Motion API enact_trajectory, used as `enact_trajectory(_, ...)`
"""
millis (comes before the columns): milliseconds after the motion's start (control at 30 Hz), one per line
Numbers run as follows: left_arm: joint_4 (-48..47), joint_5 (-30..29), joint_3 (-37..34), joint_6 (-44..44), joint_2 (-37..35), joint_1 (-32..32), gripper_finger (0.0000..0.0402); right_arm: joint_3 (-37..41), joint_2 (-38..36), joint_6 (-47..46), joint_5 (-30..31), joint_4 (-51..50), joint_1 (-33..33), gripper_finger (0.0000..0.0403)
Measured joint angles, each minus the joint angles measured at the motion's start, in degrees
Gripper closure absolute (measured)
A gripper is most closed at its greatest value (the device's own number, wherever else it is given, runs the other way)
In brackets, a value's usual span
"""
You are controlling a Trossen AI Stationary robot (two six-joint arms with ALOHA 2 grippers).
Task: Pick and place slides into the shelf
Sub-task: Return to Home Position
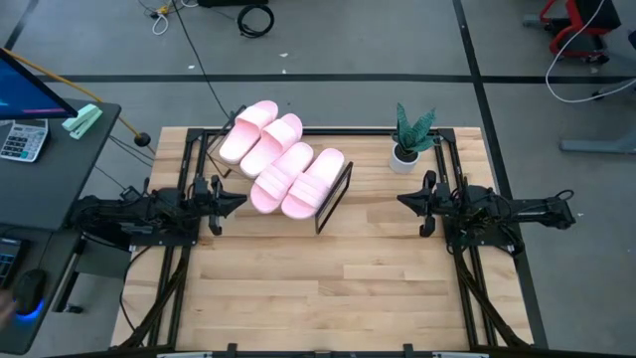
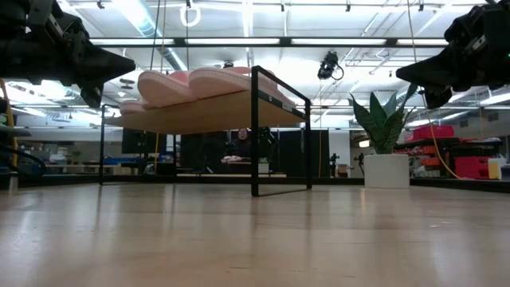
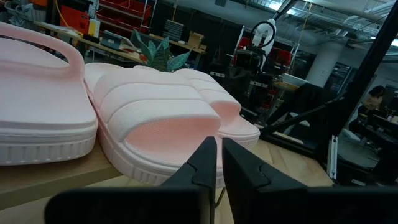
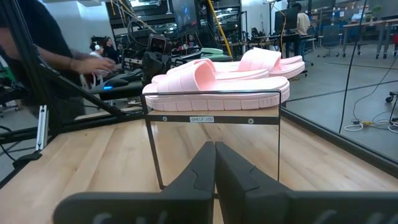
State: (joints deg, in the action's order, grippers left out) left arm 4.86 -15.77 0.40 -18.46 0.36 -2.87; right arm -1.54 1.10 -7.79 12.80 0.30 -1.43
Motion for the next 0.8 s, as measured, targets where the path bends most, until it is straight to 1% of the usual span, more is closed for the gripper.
enact_trajectory(233, 0.0, 0.0, 0.0, 0.0, 0.0, 0.0, 0.0381, 0.0, 0.0, 0.0, 0.0, 0.0, 0.0, 0.0389)
enact_trajectory(600, 0.0, 0.0, 0.0, 0.0, 0.0, 0.0, 0.0365, 0.0, 0.0, 0.0, 0.0, 0.0, 0.0, 0.0389)
enact_trajectory(800, 0.0, 0.0, 0.0, 0.0, 0.0, 0.0, 0.0372, 0.0, 0.0, 0.0, 0.0, 0.0, 0.0, 0.0389)
